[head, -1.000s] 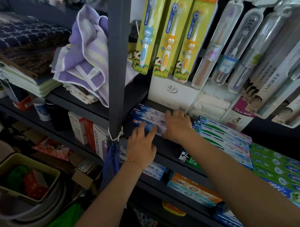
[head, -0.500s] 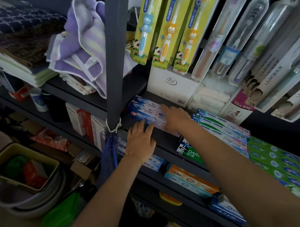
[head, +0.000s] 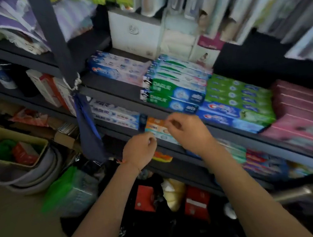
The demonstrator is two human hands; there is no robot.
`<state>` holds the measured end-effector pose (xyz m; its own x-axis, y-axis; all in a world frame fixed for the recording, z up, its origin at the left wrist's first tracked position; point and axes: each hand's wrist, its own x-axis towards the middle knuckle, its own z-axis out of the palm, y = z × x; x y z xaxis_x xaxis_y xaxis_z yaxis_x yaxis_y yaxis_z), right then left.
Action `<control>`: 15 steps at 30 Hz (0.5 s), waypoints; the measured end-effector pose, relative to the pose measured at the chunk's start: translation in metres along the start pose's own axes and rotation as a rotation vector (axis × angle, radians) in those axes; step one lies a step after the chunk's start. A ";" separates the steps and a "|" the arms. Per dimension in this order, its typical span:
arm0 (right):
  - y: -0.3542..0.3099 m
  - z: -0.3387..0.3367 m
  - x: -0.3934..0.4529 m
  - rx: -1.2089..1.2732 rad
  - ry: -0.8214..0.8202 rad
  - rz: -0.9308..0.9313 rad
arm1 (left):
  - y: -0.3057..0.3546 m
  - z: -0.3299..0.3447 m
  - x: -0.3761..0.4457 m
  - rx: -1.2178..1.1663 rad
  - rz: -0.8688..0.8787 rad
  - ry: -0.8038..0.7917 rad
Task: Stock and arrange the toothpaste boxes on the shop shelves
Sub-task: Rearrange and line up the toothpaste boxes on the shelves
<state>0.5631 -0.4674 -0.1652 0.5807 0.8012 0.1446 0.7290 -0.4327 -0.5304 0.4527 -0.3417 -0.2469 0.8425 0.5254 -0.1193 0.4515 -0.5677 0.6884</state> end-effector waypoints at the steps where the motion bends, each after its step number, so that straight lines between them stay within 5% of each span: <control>1: 0.025 -0.006 -0.030 -0.036 -0.035 0.071 | 0.014 0.022 -0.014 -0.011 0.013 -0.042; 15: 0.224 -0.164 -0.473 0.103 0.037 0.590 | 0.286 0.297 -0.256 -0.045 0.292 -0.318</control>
<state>0.5115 -1.0111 -0.2155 0.8903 0.4221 -0.1709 0.2419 -0.7564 -0.6077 0.4535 -0.8273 -0.2320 0.9847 0.1217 -0.1245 0.1736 -0.6314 0.7558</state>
